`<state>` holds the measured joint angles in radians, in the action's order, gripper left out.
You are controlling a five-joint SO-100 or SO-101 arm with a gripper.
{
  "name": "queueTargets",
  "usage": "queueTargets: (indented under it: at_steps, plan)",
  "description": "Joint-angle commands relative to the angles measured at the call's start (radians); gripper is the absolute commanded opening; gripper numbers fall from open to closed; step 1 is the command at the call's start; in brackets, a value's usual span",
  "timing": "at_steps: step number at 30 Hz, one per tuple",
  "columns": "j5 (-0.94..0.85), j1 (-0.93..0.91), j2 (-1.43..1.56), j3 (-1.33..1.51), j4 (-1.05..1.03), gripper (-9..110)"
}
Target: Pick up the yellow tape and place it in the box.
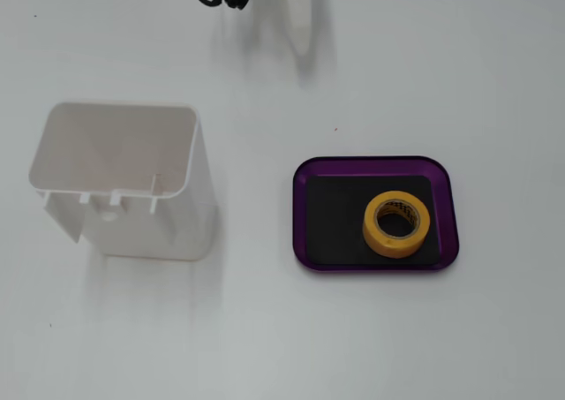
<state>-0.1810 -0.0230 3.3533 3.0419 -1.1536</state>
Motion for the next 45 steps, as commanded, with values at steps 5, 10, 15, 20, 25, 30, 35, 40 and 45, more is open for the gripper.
queueTargets:
  at_steps: [5, 10, 15, 20, 25, 30, 35, 40, 45]
  plan:
    - [0.187, -0.051, 0.067, 0.054, -0.029, 11]
    - [0.186, -0.048, 0.066, 0.044, -0.051, -2]
    - [0.186, -0.048, 0.066, 0.044, -0.066, -1]
    - [0.186, -0.046, 0.066, 0.044, -0.071, 0]
    - [0.187, -0.048, 0.066, 0.044, -0.060, 0]
    - [0.187, -0.048, 0.066, 0.044, -0.060, 0]
    - [0.187, -0.048, 0.066, 0.044, -0.060, 0]
    - [0.187, -0.048, 0.066, 0.044, -0.060, 0]
    - [0.187, -0.048, 0.066, 0.044, -0.060, 0]
